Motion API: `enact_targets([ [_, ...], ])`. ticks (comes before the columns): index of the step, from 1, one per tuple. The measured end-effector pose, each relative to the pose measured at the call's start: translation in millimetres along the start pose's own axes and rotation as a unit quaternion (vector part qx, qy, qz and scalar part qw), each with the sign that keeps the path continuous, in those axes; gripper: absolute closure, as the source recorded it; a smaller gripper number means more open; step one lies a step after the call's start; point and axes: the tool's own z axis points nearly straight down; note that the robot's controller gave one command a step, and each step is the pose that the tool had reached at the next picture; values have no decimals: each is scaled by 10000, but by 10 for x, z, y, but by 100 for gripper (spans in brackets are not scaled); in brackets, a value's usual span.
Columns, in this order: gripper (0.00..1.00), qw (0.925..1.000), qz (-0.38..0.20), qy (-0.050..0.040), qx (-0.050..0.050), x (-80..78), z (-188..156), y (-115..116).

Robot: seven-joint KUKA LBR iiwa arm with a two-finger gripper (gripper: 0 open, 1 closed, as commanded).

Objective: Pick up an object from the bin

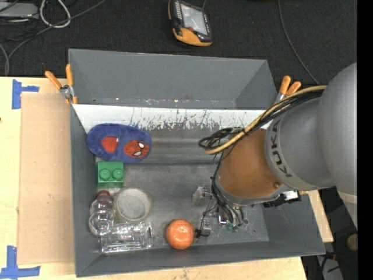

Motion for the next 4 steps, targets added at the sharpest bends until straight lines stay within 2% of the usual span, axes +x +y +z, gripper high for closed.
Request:
enact_targets([
  [1, 0, 9922, 1249, -12, 37, -3, -1, 386],
  [2, 0, 9998, 194, 8, 16, 74, 0, 402],
  [3, 0, 9989, 473, 5, 47, 127, -10, 483],
  [4, 0, 9888, 1495, 5, 38, 194, -268, 452],
])
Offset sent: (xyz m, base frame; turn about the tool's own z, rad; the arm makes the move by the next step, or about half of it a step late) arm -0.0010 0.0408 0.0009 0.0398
